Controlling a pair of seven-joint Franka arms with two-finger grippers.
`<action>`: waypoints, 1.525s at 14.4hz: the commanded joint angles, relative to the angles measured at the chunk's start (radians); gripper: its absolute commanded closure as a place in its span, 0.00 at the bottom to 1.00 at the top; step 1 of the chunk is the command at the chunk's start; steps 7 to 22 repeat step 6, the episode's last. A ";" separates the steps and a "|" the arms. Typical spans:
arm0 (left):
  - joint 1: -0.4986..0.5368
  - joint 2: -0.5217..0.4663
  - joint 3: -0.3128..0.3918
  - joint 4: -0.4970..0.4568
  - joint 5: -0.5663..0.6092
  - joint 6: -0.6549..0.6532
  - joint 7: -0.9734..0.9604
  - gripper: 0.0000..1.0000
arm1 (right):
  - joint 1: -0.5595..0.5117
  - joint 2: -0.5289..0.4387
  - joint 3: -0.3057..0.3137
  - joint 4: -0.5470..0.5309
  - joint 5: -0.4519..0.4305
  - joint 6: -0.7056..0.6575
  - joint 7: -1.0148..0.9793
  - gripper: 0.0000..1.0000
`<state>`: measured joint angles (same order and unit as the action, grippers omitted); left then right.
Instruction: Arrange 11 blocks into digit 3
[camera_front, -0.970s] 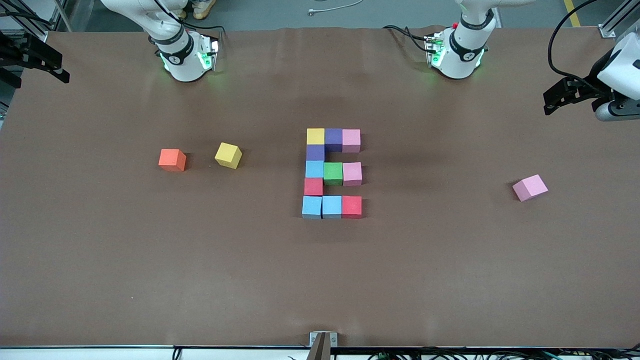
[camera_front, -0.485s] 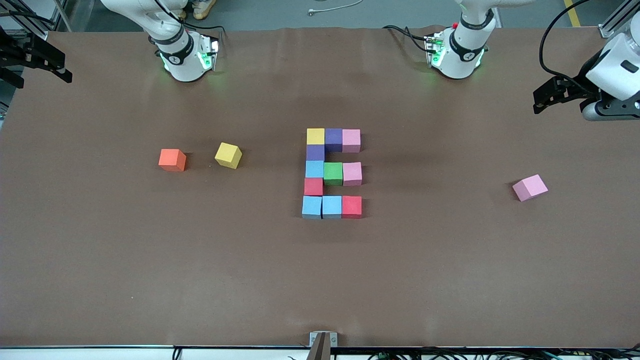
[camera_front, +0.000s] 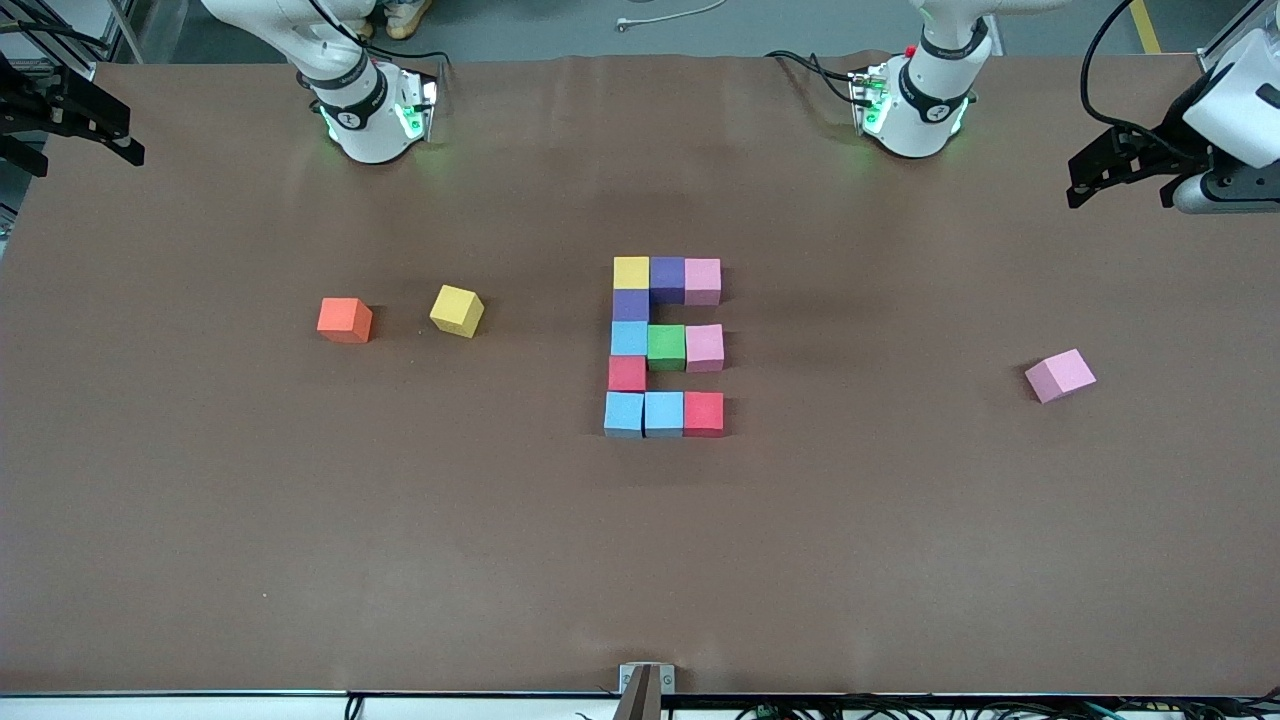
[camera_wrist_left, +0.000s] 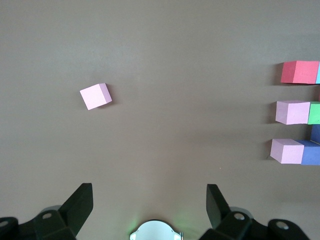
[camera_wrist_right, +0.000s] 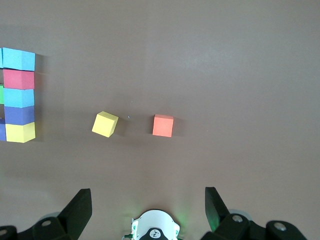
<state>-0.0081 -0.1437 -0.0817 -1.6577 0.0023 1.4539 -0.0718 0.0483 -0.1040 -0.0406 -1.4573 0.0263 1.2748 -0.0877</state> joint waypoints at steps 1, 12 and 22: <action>0.005 -0.004 0.003 0.030 -0.021 -0.032 0.012 0.00 | 0.008 -0.020 -0.004 -0.018 -0.002 0.003 -0.001 0.00; 0.003 0.027 0.003 0.070 -0.008 -0.033 0.007 0.00 | 0.005 -0.020 -0.005 -0.018 -0.005 0.001 -0.001 0.00; 0.003 0.027 0.003 0.070 -0.008 -0.033 0.007 0.00 | 0.005 -0.020 -0.005 -0.018 -0.005 0.001 -0.001 0.00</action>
